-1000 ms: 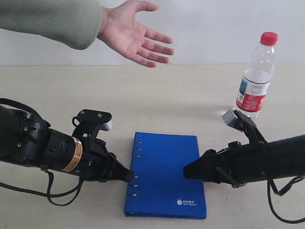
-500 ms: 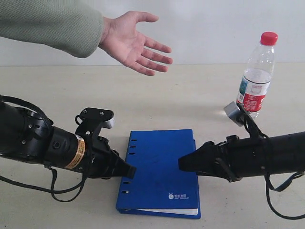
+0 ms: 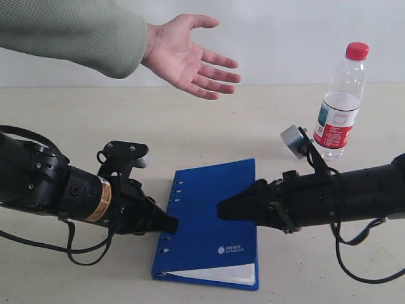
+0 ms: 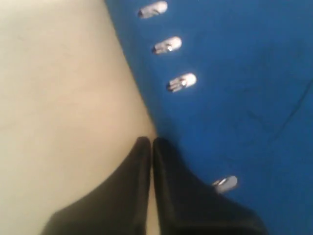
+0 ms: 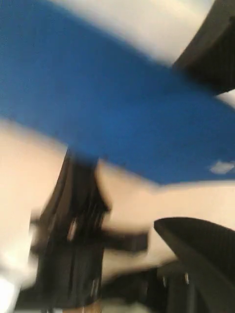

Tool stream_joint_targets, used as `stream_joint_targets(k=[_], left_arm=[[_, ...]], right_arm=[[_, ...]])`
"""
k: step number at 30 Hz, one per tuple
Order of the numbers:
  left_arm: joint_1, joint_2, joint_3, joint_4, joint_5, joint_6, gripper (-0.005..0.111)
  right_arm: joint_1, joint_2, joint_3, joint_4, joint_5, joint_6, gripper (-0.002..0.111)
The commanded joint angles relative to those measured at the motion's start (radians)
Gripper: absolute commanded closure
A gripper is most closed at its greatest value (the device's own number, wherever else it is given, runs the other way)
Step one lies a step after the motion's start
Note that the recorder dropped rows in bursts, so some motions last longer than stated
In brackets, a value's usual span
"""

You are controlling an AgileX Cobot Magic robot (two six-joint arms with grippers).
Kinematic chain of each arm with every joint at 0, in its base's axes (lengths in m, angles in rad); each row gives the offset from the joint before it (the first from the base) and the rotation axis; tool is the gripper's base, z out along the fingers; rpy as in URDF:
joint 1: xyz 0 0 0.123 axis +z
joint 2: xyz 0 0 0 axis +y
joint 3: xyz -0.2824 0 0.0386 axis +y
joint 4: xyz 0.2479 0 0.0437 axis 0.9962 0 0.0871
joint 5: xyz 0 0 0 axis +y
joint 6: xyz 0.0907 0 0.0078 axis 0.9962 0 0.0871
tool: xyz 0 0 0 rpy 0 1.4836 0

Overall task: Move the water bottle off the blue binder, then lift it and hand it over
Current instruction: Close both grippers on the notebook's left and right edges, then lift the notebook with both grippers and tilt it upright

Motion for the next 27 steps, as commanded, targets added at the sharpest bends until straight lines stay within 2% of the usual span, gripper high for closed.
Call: stream_joint_targets(k=[1, 3, 5, 6, 8, 10, 14, 16, 19, 21, 22, 23, 25, 27], left_arm=[[-0.020, 0.028, 0.011, 0.022, -0.039, 0.000, 0.102], [-0.020, 0.028, 0.011, 0.022, -0.039, 0.000, 0.102], [-0.020, 0.028, 0.011, 0.022, -0.039, 0.005, 0.102], [-0.020, 0.028, 0.011, 0.022, -0.039, 0.007, 0.102], [-0.020, 0.028, 0.011, 0.022, -0.041, 0.009, 0.102], [-0.020, 0.028, 0.011, 0.022, -0.053, 0.035, 0.102], [-0.017, 0.028, 0.011, 0.022, -0.164, 0.149, 0.100], [0.007, 0.019, 0.011, 0.022, -0.200, 0.148, 0.087], [0.043, 0.001, 0.011, 0.024, -0.200, 0.112, 0.060], [0.077, -0.007, 0.013, 0.025, -0.202, 0.097, 0.034], [0.100, -0.007, 0.013, 0.030, -0.246, 0.102, 0.019], [0.116, -0.004, 0.013, 0.054, -0.324, 0.118, 0.013], [0.130, -0.003, 0.013, 0.067, -0.562, 0.250, 0.012], [0.130, -0.001, 0.013, 0.053, -0.693, 0.342, 0.012]], right_arm=[[0.014, -0.003, -0.019, -0.005, 0.095, 0.002, 0.047], [0.014, -0.003, -0.019, -0.005, 0.038, -0.002, 0.048], [0.016, -0.003, -0.019, -0.005, -0.144, 0.004, 0.048], [0.016, 0.004, -0.019, -0.005, -0.253, 0.020, 0.053], [0.016, 0.004, -0.019, -0.005, -0.272, 0.006, 0.074], [0.016, 0.004, -0.019, -0.005, -0.213, -0.069, 0.106], [0.016, 0.004, -0.019, -0.005, -0.185, -0.104, 0.108], [0.016, 0.004, -0.019, -0.005, -0.185, -0.104, 0.108], [0.014, -0.020, -0.019, -0.005, -0.166, -0.120, 0.108], [0.014, -0.062, -0.019, -0.005, -0.144, -0.128, 0.108], [0.014, -0.099, -0.019, -0.005, -0.132, -0.150, 0.108], [0.014, -0.128, -0.019, -0.006, -0.133, -0.166, 0.108], [0.014, -0.182, -0.019, -0.015, -0.147, -0.185, 0.108], [0.014, -0.208, -0.019, -0.015, -0.166, -0.185, 0.108]])
